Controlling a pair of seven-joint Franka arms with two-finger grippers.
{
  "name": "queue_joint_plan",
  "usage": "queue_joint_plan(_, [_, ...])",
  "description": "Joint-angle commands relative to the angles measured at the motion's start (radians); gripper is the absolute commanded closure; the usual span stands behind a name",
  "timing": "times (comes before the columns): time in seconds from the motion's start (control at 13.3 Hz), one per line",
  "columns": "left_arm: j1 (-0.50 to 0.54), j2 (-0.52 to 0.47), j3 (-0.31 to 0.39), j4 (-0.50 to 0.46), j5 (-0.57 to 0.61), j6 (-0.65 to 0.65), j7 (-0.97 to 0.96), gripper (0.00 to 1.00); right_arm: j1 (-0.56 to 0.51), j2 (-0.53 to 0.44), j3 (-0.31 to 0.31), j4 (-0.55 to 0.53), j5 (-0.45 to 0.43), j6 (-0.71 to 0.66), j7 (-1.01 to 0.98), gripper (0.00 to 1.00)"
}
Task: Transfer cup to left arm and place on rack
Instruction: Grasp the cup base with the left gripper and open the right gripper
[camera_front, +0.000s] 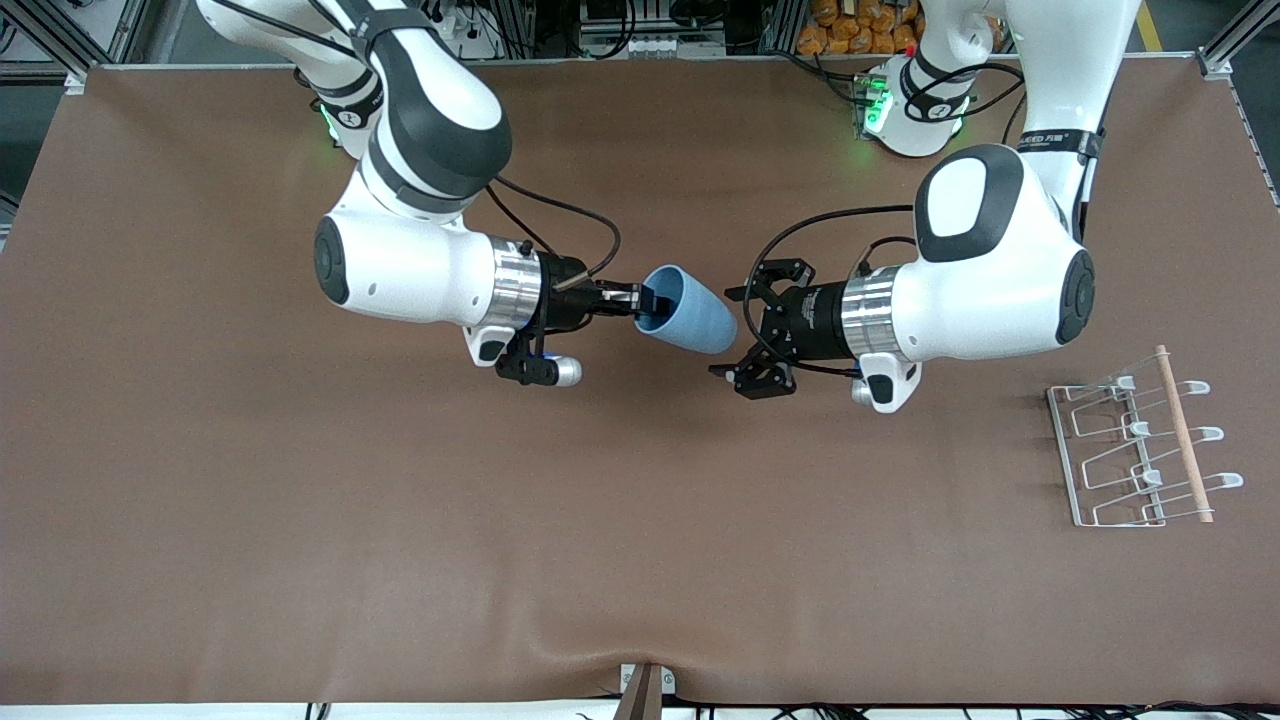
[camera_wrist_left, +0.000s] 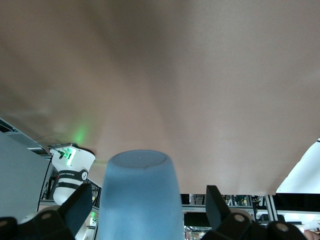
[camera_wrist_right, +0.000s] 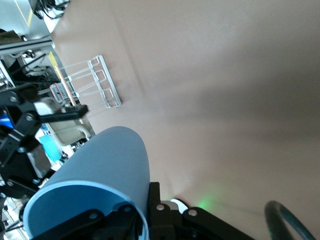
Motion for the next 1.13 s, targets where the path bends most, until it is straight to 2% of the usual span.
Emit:
queue_joint_plan(0.0, [-0.015,0.018,0.002,0.014,-0.002,0.011,-0.006,0.0,0.01,-0.009,-0.006,-0.002,0.02,0.018,0.018,1.0])
queue_joint_plan(0.15, [-0.029,0.031,0.002,0.012,-0.002,0.011,0.0,0.03,0.012,-0.009,-0.006,-0.002,0.02,0.018,0.018,1.0])
queue_joint_plan(0.23, [-0.032,0.035,0.002,0.012,-0.002,0.011,0.0,0.22,0.013,-0.009,-0.006,-0.002,0.02,0.018,0.018,1.0])
queue_joint_plan(0.53, [-0.04,0.045,0.002,0.014,-0.033,0.017,0.002,0.88,0.013,-0.009,-0.006,-0.002,0.02,0.018,0.018,1.0])
queue_joint_plan(0.6, [-0.04,0.045,0.002,0.015,-0.044,0.017,0.003,1.0,0.013,-0.009,-0.006,-0.002,0.019,0.018,0.018,1.0])
queue_joint_plan(0.83, [-0.029,0.045,0.004,0.014,-0.039,0.017,0.012,1.0,0.012,-0.009,-0.007,-0.002,0.017,0.018,0.016,1.0])
queue_joint_plan(0.9, [-0.026,0.044,0.004,0.017,-0.034,0.015,0.014,1.0,0.012,-0.012,-0.009,-0.002,0.005,0.017,0.015,0.95])
queue_joint_plan(0.98, [-0.026,0.036,0.005,0.017,-0.024,0.015,0.014,1.0,0.01,-0.012,-0.009,-0.003,0.003,0.017,0.015,0.26])
queue_joint_plan(1.05, [-0.023,0.033,0.008,0.017,-0.009,0.009,0.017,1.0,0.01,-0.015,-0.01,-0.006,0.003,0.017,0.015,0.0])
